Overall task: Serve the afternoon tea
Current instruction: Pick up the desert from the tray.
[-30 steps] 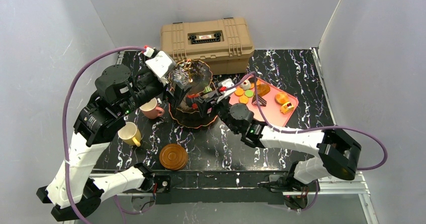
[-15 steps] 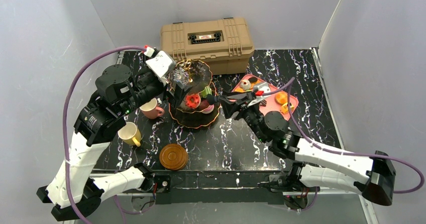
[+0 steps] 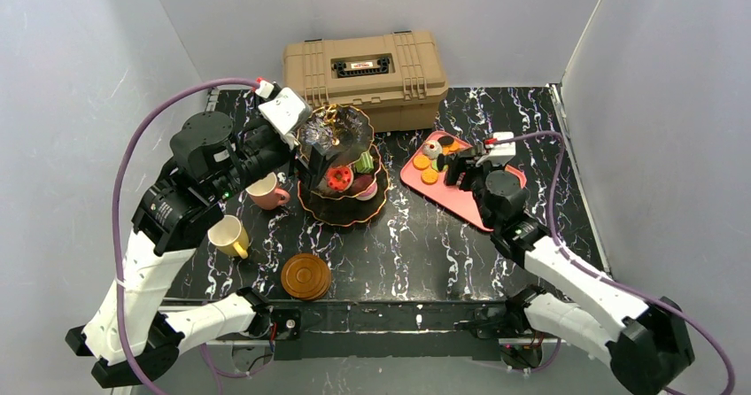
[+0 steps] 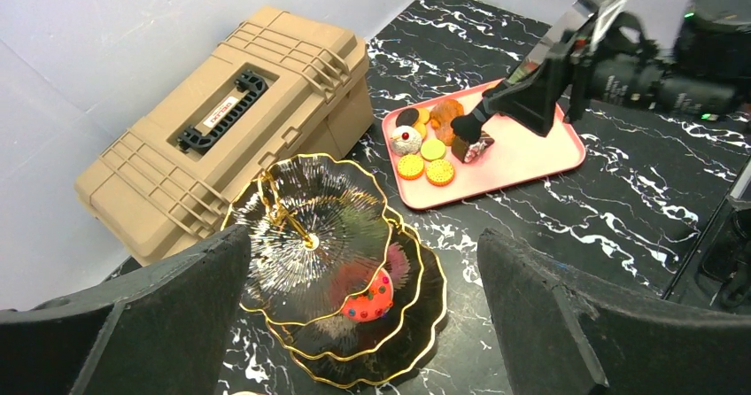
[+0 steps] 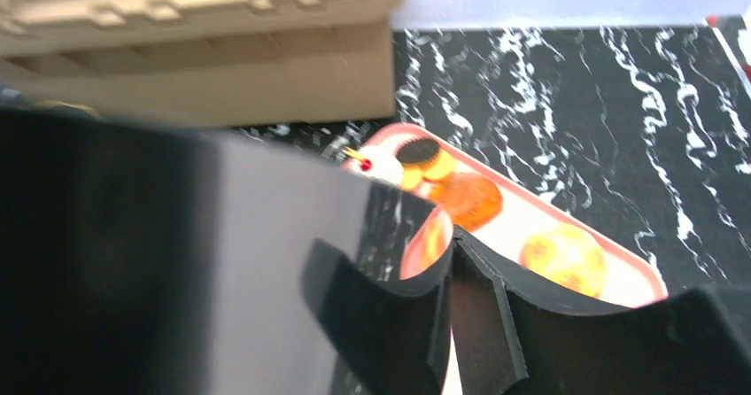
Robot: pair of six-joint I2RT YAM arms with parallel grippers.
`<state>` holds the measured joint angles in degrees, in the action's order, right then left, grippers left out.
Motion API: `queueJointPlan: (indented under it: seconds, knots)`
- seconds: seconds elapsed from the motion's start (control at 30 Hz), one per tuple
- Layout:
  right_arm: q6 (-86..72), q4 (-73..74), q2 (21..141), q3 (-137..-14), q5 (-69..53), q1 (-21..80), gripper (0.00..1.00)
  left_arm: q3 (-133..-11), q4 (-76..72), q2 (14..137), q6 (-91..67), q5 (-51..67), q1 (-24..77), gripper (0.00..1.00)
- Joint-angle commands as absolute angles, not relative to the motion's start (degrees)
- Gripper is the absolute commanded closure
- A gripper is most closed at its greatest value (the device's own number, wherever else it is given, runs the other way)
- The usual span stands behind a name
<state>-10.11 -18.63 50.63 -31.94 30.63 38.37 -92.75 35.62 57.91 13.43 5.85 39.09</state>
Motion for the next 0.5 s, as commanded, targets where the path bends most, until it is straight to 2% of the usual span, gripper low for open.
queueJointPlan:
  seconds: [0.0,0.27,0.47]
  knots:
    - [-7.8,-24.8,55.6,-28.4,23.3,32.1,0.24,-94.6,35.6,57.8,13.1,6.5,38.7,0.02]
    - [-8.4,-31.7,64.6,-27.3,15.1,22.1,0.2,-94.9,36.0,58.2,13.4,6.6,38.7,0.02]
    - [-7.5,-34.1,69.9,-28.5,9.4,19.3,0.2,-94.6,36.0,58.1,13.2,6.8,38.7,0.02]
